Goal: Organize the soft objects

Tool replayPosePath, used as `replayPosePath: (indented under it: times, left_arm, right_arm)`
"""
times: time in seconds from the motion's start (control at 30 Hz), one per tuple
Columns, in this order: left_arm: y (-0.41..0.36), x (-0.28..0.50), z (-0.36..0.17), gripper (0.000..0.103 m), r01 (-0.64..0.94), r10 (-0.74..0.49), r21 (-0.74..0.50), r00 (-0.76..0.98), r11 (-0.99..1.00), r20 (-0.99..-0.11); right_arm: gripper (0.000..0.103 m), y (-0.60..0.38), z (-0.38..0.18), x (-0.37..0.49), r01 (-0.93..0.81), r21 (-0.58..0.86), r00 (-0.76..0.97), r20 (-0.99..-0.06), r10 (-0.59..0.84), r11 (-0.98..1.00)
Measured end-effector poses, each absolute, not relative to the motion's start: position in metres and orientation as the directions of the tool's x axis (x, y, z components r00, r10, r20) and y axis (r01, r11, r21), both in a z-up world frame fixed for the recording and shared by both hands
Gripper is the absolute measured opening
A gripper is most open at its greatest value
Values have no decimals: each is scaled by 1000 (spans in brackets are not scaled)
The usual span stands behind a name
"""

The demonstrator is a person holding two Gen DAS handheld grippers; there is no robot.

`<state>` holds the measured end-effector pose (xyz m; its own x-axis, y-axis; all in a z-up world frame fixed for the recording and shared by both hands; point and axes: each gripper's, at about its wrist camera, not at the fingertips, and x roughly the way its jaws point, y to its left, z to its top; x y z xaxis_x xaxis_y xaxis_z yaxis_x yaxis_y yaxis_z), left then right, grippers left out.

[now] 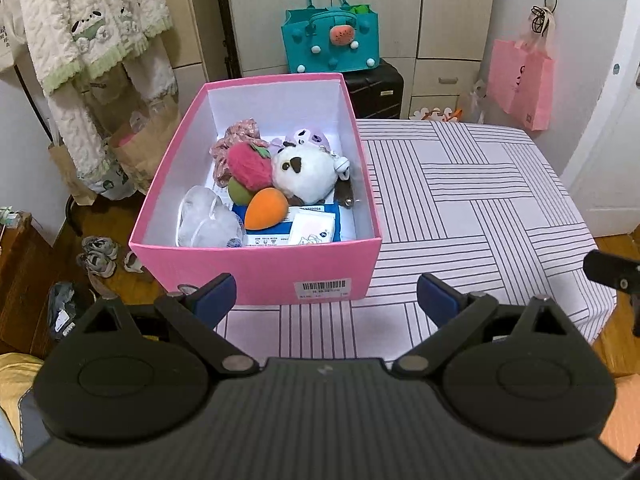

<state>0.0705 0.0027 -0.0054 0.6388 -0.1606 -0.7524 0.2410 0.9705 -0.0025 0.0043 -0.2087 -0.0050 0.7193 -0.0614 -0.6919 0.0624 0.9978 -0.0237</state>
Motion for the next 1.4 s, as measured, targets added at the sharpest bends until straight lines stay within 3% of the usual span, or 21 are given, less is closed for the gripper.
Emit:
replayPosePath:
  times: [0.43, 0.67, 1.4]
  left_arm:
    - [6, 61, -10, 98, 223, -136, 21, 661, 975, -738]
    - [-4, 46, -8, 98, 215, -74, 121, 723, 969, -687]
    - [8, 41, -10, 98, 183, -106, 46, 739, 982, -665]
  right_arm:
    - [103, -208, -13, -3, 132, -93, 732, -662, -160, 987]
    - [103, -201, -11, -12, 140, -111, 764, -619, -179, 984]
    - [103, -188, -9, -28, 149, -122, 816, -545, -191, 981]
